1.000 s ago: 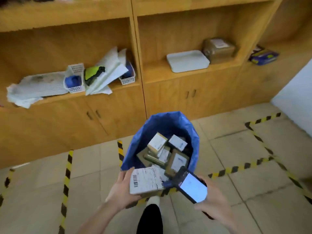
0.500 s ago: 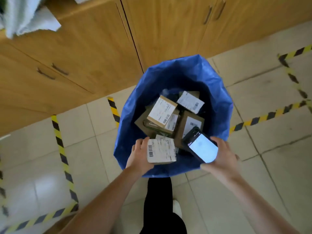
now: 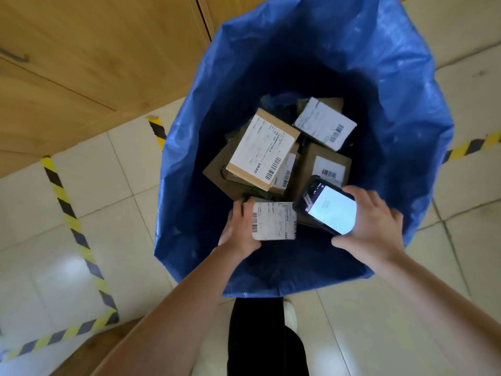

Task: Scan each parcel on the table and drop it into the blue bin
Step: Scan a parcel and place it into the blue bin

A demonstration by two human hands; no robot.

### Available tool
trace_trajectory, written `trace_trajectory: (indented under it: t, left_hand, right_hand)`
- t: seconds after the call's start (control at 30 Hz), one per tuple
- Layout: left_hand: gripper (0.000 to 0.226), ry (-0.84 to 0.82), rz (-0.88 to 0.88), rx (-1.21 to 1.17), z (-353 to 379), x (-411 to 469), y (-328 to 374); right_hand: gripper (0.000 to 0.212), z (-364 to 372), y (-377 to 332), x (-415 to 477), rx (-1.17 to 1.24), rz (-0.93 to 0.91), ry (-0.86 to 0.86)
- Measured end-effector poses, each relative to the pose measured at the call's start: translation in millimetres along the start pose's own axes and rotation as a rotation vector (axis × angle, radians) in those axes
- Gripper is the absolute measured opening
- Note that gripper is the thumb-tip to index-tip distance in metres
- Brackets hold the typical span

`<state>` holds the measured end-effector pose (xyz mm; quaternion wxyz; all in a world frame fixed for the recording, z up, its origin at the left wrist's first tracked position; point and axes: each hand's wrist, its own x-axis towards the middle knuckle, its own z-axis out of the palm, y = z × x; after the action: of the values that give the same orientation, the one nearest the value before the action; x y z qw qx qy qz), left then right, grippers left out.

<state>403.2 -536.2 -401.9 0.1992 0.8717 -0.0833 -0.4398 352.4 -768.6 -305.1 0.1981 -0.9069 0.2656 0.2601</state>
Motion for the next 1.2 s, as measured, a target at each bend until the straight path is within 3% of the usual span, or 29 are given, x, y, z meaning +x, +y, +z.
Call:
trace_trajectory:
  t: [0.2, 0.43, 0.67, 0.9, 1.2]
  left_hand:
    - [0.113, -0.051, -0.027, 0.095, -14.9, -8.6, -4.8]
    - [0.087, 0.051, 0.048, 0.086, -62.8, -51.5, -6.5]
    - [0.068, 0.188, 0.066, 0.056, -96.1, -141.1, 1.2]
    - [0.064, 0.432, -0.029, -0.173, -89.1, -286.5, -1.2]
    - [0.059, 0.798, -0.212, -0.342, -53.6, -479.3, -51.5]
  right_hand:
    - [0.095, -4.8, -7.9, -13.3, -0.023, 0.003, -0.026]
    - [0.093, -37.7, -35.7, -55.6, 0.059, -0.004, -0.004]
    - [0.092, -74.6, -64.5, -127.3, 0.142, -0.137, 0.042]
    - [0.090, -101.5, -83.2, -225.4, 0.193, -0.311, 0.027]
    - [0.089, -103.6, -157.5, -348.5, 0.053, -0.703, -0.035]
